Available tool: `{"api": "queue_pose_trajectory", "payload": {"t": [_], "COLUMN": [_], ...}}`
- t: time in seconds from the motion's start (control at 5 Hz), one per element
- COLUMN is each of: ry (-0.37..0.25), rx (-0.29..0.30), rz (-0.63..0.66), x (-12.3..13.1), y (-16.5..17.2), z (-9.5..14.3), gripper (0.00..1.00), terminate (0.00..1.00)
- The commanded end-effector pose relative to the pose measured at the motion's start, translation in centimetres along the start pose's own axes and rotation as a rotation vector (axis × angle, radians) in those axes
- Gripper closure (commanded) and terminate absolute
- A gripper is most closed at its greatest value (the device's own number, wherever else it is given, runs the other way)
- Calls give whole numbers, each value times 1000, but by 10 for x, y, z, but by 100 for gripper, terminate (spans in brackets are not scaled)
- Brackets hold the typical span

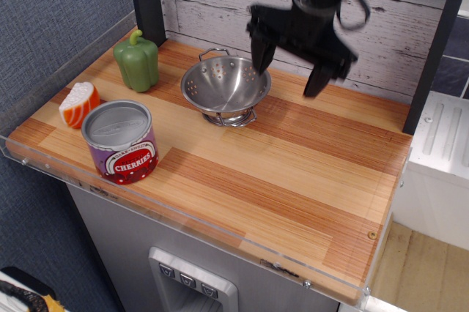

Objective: Move the silver pot to the right of the green container.

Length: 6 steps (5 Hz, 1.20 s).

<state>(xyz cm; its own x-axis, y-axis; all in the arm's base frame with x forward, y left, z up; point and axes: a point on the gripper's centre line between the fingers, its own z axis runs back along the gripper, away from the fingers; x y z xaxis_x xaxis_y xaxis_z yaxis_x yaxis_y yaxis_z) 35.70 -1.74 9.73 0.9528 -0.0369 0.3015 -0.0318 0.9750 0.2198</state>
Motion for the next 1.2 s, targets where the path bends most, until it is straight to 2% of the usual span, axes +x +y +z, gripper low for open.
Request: {"api": "queue_pose_trajectory", "payload": {"t": [0.0, 0.2, 0.4, 0.6, 0.8, 1.0], "ry": [-30, 25, 38, 21, -9, -9], "rx": [-18, 0, -26, -112, -155, -155], "rz": [28, 49, 12, 12, -43, -43], "x": [-13, -45, -74, -95, -101, -101], "y": [8, 11, -6, -27, -47, -47], "z": [58, 68, 77, 88, 101, 101], "gripper": [0, 0, 0, 0, 0, 0], "terminate": [0, 0, 0, 0, 0, 0]}}
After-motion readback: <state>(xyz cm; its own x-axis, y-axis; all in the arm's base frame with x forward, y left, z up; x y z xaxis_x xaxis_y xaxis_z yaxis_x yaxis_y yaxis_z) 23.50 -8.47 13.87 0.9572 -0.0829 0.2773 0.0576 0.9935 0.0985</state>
